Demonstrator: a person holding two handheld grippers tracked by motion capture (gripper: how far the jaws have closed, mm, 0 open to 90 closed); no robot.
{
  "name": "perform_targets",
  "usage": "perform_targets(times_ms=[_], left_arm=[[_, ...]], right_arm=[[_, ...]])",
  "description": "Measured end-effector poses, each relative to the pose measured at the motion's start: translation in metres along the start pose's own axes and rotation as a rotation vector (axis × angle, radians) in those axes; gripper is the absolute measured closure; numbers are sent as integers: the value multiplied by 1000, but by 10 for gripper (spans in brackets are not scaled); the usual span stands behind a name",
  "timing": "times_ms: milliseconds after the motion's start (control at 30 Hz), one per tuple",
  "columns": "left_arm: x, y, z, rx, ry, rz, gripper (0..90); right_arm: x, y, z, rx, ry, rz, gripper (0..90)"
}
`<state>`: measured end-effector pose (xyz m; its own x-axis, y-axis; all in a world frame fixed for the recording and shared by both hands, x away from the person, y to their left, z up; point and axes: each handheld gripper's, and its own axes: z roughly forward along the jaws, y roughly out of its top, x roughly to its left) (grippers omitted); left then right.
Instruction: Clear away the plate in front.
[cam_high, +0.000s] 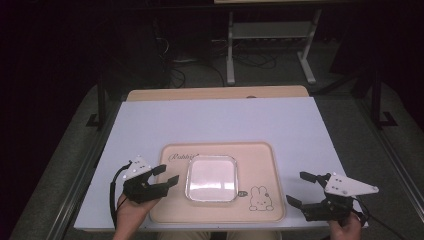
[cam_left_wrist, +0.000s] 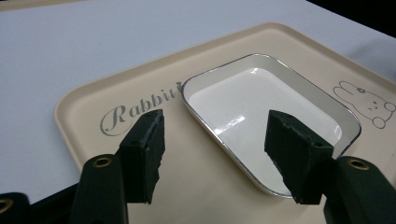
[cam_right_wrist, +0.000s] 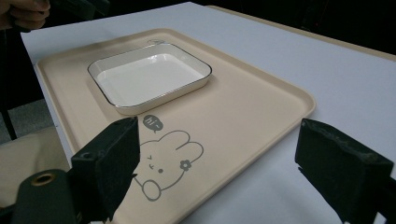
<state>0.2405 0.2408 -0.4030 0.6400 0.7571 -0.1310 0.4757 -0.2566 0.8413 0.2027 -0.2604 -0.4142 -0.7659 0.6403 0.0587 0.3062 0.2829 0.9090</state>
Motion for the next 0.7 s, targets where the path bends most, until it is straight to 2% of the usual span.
perform_targets(times_ms=[500,700], left_arm=[[15,-3,-16,-25,41,38,299],[22,-9,-22,-27,54,31,283]], right_arm=[[-2,0,0,3,-3,4,131],[-2,-1,0,6,-5,12,131]])
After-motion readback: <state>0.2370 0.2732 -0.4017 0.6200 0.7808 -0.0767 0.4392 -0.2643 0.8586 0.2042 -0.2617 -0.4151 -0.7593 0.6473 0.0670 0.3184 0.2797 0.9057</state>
